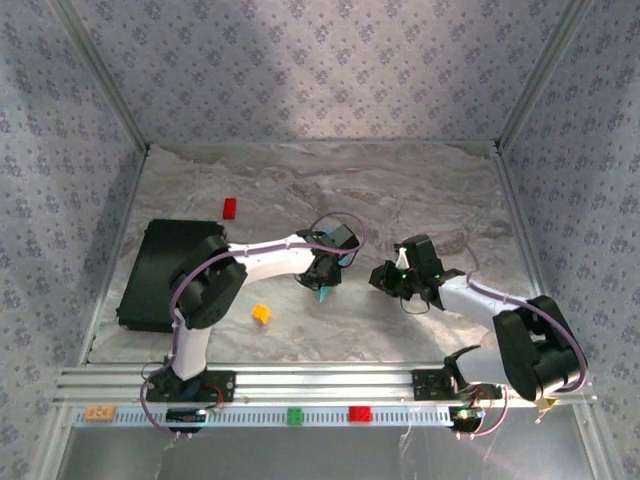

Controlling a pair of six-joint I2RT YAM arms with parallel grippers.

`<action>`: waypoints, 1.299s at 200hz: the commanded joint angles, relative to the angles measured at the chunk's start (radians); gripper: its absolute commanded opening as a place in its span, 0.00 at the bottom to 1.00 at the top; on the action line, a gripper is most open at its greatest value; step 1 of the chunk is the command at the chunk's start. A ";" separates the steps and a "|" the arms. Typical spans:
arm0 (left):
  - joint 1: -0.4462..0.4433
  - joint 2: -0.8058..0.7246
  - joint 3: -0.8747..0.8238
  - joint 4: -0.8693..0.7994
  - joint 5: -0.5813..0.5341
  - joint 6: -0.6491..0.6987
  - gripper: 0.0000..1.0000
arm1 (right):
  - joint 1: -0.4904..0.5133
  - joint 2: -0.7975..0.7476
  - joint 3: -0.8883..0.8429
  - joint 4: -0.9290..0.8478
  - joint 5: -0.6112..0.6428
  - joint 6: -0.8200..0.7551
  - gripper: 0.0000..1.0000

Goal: Fold a paper plane with a square sheet of paper (pick it up from the middle)
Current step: Turn over a paper plane at the center of the table.

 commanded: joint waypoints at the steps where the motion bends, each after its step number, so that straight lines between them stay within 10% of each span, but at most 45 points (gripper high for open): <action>1: -0.008 -0.039 0.020 -0.040 -0.029 -0.023 0.37 | -0.007 -0.021 -0.008 -0.027 -0.006 -0.016 0.16; 200: 0.018 -0.297 -0.098 0.033 -0.152 0.035 0.45 | -0.010 -0.041 0.021 -0.039 0.011 -0.016 0.20; 260: 0.171 -0.304 -0.185 0.186 0.103 0.118 0.46 | 0.031 0.018 0.088 0.030 -0.025 -0.010 0.25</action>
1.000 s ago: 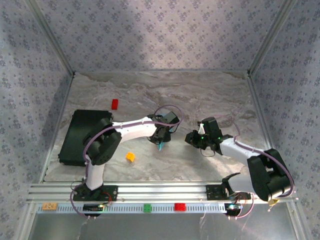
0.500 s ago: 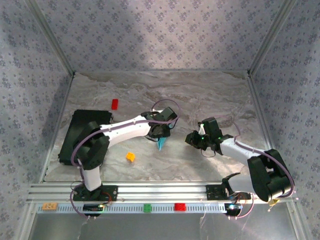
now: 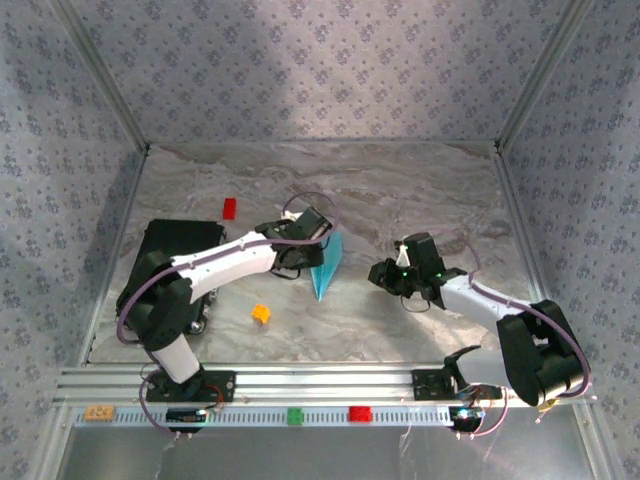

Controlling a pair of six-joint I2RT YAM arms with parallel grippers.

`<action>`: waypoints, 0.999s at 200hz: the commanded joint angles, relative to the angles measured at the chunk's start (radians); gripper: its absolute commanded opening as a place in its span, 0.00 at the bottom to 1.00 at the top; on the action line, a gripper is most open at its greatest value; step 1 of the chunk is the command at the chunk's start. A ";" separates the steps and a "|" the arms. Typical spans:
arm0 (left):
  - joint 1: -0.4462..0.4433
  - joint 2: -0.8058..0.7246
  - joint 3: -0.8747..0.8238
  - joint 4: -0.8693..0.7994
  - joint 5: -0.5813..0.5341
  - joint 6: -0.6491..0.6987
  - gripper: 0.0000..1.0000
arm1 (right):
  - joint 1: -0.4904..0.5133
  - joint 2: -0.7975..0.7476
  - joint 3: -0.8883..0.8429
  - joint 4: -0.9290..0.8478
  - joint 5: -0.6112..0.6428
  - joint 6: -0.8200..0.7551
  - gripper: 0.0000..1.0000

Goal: Fold a paper plane with a square sheet of paper (pick it up from the middle)
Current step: Turn over a paper plane at the center of the table, then move the paper plane to the center of the table.

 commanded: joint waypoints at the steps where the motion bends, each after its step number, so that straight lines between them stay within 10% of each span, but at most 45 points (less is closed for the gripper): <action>1: 0.059 -0.013 -0.030 0.082 0.135 0.050 0.46 | 0.021 0.039 0.064 0.049 -0.021 -0.007 0.25; 57: 0.178 0.015 -0.066 0.164 0.326 0.055 0.48 | 0.067 0.231 0.212 0.125 -0.048 0.024 0.27; 200: 0.201 -0.037 -0.148 0.166 0.318 0.045 0.47 | 0.089 0.452 0.373 0.026 -0.080 -0.046 0.08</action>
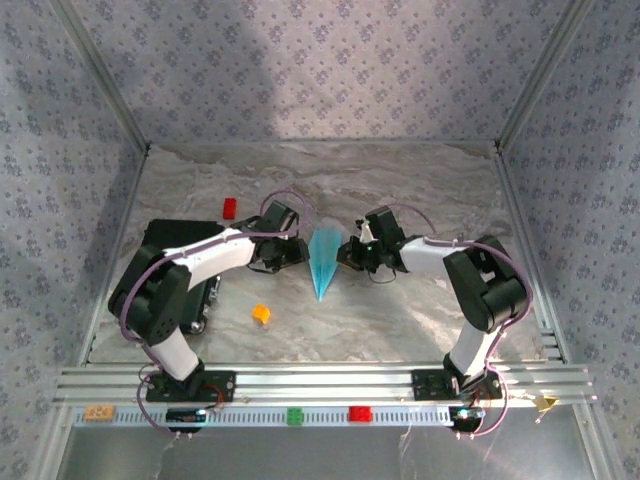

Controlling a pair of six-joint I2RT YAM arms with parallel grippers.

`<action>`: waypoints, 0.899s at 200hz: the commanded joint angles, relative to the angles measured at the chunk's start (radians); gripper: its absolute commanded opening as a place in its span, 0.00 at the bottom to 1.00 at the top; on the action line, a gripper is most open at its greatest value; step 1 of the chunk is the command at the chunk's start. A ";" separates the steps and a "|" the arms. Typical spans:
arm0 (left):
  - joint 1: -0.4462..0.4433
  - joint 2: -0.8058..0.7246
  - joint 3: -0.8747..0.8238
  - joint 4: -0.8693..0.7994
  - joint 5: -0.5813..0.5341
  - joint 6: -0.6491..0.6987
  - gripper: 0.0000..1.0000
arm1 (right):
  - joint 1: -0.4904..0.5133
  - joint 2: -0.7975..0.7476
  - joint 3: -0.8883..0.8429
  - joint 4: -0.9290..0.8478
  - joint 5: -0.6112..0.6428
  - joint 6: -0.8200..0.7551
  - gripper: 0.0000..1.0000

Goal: Fold a paper plane with a square sheet of paper (pick it up from the middle)
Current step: Move the paper plane to the center of the table.

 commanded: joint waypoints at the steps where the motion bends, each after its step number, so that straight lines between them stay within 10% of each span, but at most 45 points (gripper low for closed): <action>1: 0.007 -0.030 0.005 -0.001 0.014 0.007 0.47 | -0.008 -0.005 0.030 -0.072 0.000 -0.048 0.08; 119: 0.007 -0.049 -0.007 0.005 0.006 0.022 0.47 | -0.037 -0.005 0.059 -0.148 -0.019 -0.113 0.14; 180: 0.008 -0.208 -0.048 -0.027 -0.217 0.146 0.64 | -0.071 -0.169 0.023 -0.274 0.091 -0.194 0.38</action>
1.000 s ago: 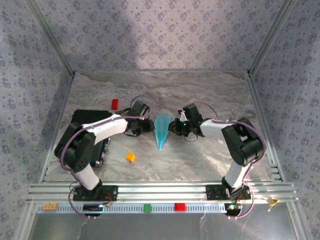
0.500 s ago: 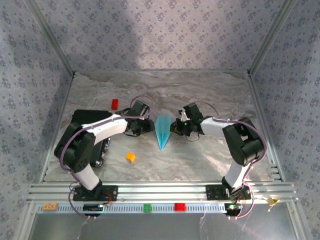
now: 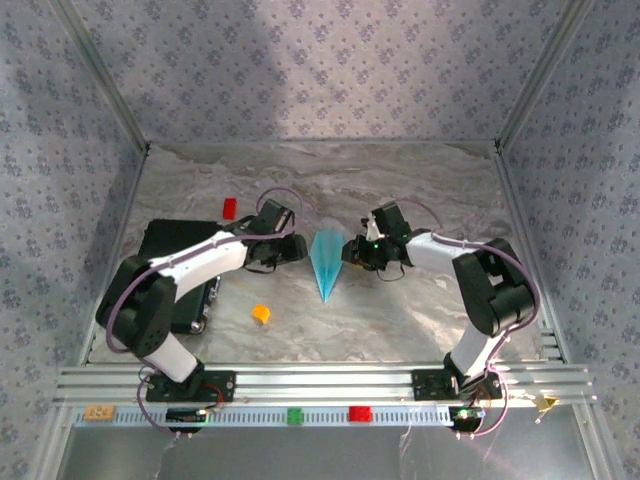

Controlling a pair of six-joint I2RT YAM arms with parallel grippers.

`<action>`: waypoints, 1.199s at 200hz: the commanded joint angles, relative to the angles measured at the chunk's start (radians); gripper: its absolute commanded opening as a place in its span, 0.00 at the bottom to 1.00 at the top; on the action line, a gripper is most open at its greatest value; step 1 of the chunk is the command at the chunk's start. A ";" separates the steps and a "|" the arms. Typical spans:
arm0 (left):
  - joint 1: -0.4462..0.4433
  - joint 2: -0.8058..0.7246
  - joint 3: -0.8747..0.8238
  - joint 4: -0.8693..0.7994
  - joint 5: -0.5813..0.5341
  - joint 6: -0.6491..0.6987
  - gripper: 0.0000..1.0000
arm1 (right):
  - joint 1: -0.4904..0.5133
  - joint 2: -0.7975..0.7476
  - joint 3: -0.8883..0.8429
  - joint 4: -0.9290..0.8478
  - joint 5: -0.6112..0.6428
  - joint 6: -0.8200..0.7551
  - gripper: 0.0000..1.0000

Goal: Fold a paper plane with a square sheet of paper (pick it up from the middle)
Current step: Move the paper plane to the center of the table, then reset both arms

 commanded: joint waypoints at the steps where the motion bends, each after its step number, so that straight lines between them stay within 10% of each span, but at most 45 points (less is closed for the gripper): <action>1: 0.008 -0.102 -0.023 -0.024 -0.146 0.082 0.65 | -0.023 -0.110 -0.013 -0.093 0.077 -0.066 0.38; 42: 0.039 -0.263 -0.067 -0.044 -0.456 0.216 0.99 | -0.043 -0.387 -0.073 -0.224 0.512 -0.128 0.63; 59: 0.065 -0.314 -0.096 -0.019 -0.610 0.293 1.00 | -0.054 -0.505 -0.110 -0.259 0.734 -0.101 0.91; 93: 0.233 -0.379 -0.186 0.143 -0.745 0.449 1.00 | -0.090 -0.634 -0.318 0.038 1.086 -0.280 0.99; 134: 0.441 -0.388 -0.356 0.419 -0.609 0.610 1.00 | -0.236 -0.592 -0.386 0.228 1.017 -0.540 0.99; 240: 0.618 -0.259 -0.534 0.970 -0.239 0.699 1.00 | -0.443 -0.234 -0.497 0.850 0.516 -0.746 0.99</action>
